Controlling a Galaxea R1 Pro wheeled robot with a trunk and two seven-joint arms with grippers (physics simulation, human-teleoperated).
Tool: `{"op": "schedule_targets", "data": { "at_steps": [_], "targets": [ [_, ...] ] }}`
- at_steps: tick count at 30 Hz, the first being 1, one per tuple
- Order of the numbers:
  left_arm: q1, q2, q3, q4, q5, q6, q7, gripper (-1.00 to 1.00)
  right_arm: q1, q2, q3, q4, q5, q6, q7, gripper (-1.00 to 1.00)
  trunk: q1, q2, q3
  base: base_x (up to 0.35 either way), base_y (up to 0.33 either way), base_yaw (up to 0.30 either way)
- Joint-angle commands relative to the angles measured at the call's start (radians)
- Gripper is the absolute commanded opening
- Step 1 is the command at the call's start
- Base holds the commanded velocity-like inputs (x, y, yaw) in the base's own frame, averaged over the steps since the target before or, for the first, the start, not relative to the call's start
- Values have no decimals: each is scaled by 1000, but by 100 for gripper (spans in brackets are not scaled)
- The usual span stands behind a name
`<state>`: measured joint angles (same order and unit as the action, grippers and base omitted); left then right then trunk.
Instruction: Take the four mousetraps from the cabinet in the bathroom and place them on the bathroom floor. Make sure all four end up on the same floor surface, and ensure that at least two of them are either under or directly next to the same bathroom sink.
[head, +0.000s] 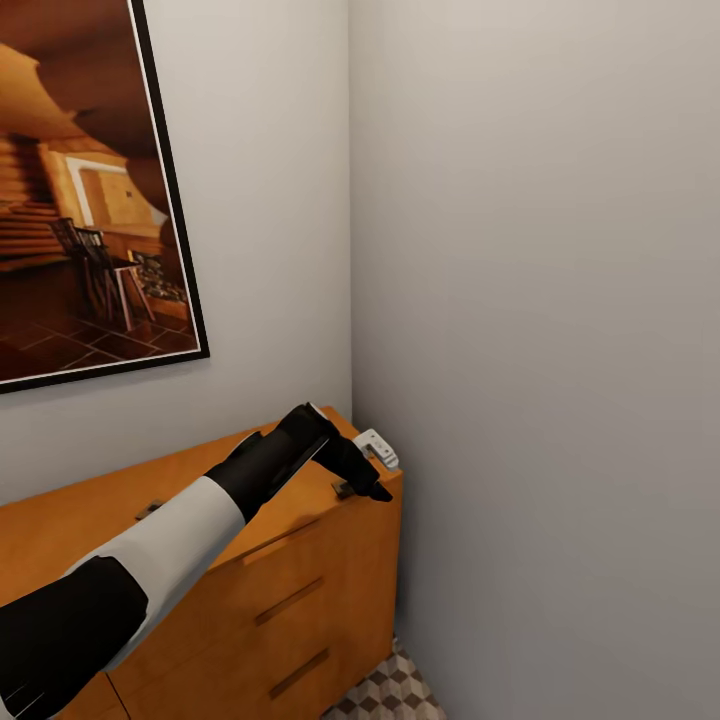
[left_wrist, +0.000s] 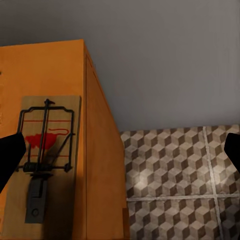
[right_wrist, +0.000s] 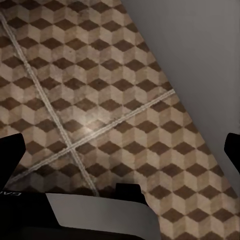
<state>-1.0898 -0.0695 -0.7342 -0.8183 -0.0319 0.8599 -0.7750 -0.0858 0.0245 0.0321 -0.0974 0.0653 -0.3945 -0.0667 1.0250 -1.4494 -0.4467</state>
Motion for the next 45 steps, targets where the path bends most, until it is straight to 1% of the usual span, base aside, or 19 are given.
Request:
{"op": "schedule_targets", "data": {
  "at_steps": [1, 15, 22, 28, 45],
  "targets": [
    [-1, 0, 0, -1, -3, 5, -5, 100, -1, 0, 3, 1, 7, -2, -7, 100, 0, -1, -1, 0, 0, 0],
    [-1, 3, 3, -6, -3, 5, -5, 100, -1, 0, 2, 1, 7, -1, -7, 100, 0, -1, -1, 0, 0, 0],
    [-1, 29, 17, -50, -3, 9, -6, 100, -1, 0, 3, 1, 7, -1, -7, 100, 0, -1, -1, 0, 0, 0],
    [-1, 36, 22, -60, -3, 10, -5, 100, -1, 0, 3, 1, 7, -1, -7, 100, 0, -1, -1, 0, 0, 0],
    [-1, 39, 22, -50, -2, 9, -5, 100, -1, 0, 3, 1, 7, -1, -7, 100, 0, -1, -1, 0, 0, 0]
  ]
}}
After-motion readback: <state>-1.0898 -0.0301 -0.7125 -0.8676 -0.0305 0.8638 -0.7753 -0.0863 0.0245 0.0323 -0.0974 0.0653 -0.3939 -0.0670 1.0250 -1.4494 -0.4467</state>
